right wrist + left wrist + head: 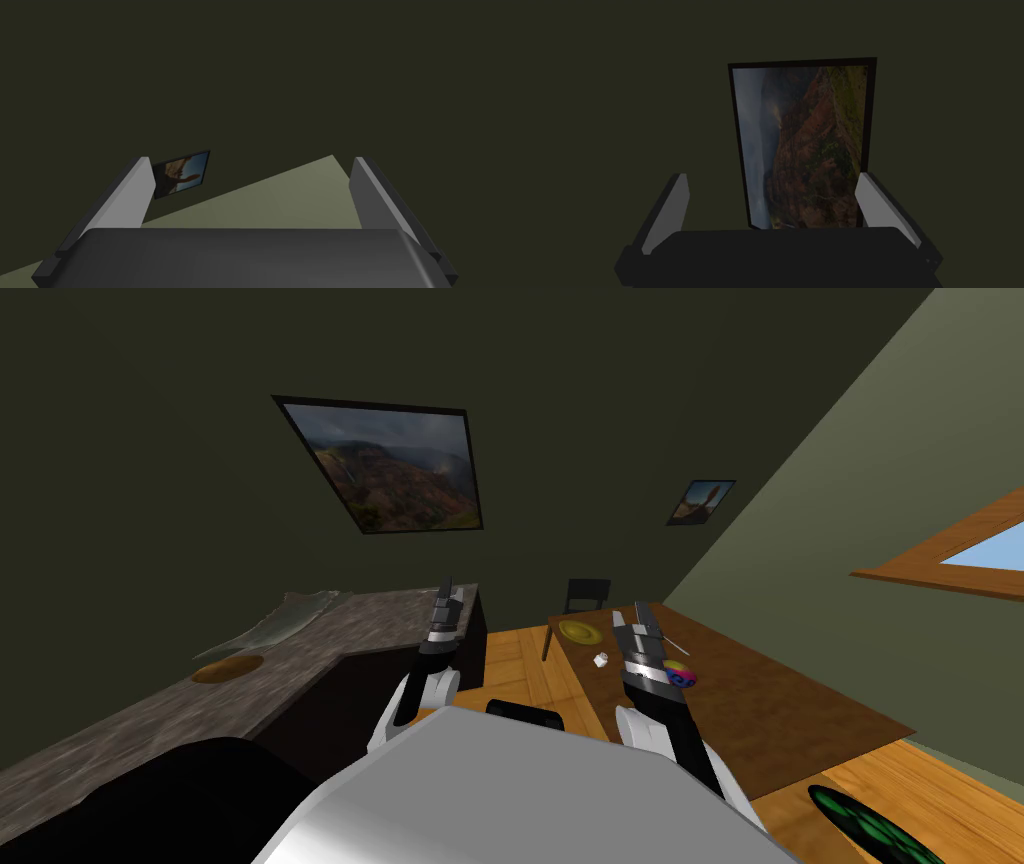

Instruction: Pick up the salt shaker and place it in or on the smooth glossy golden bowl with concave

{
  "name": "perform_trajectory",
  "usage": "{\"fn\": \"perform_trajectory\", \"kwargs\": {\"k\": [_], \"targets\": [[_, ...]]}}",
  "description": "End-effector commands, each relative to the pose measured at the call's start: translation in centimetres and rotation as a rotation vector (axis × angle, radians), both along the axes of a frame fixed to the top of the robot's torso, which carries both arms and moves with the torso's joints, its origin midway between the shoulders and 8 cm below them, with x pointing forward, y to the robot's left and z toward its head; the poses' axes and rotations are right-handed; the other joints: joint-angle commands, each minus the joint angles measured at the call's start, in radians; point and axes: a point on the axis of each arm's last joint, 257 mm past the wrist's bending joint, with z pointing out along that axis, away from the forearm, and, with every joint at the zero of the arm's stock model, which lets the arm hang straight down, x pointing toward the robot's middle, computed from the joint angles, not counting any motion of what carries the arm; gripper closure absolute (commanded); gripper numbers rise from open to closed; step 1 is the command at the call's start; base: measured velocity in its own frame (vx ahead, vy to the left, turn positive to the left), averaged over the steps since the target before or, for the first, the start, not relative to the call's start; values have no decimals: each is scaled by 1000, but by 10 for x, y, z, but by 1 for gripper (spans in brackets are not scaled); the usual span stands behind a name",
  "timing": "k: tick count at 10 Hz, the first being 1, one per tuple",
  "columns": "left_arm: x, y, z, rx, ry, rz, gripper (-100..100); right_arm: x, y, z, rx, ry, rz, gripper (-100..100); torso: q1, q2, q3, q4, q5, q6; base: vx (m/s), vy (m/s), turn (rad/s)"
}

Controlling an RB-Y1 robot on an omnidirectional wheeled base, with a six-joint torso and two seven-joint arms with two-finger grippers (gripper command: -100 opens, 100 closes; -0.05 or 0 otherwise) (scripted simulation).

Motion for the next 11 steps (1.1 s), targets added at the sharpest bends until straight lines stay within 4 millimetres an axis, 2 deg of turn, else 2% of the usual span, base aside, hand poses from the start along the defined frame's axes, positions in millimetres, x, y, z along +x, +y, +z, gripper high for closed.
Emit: {"fn": "perform_trajectory", "kwargs": {"k": [1, 5, 10, 11], "targets": [[0, 0, 0, 0, 0, 0, 0, 4, 2, -7, -45, 24, 7, -100, 0, 0, 0, 0, 0, 0, -5, 12, -53], [0, 0, 0, 0, 0, 0, 0, 15, 5, -31, -161, 100, 9, -100, 2, 0, 0, 0, 0, 0, -8, 32, -56], [0, 0, 0, 0, 0, 0, 0, 34, 1, -83, -341, 241, -12, -100, 3, 0, 0, 0, 1, 0, -2, 46, -74], [0, 0, 0, 0, 0, 0, 0, 34, 1, -83, -341, 241, -12, -100, 3, 0, 0, 0, 1, 0, 2, 29, -33]]}}
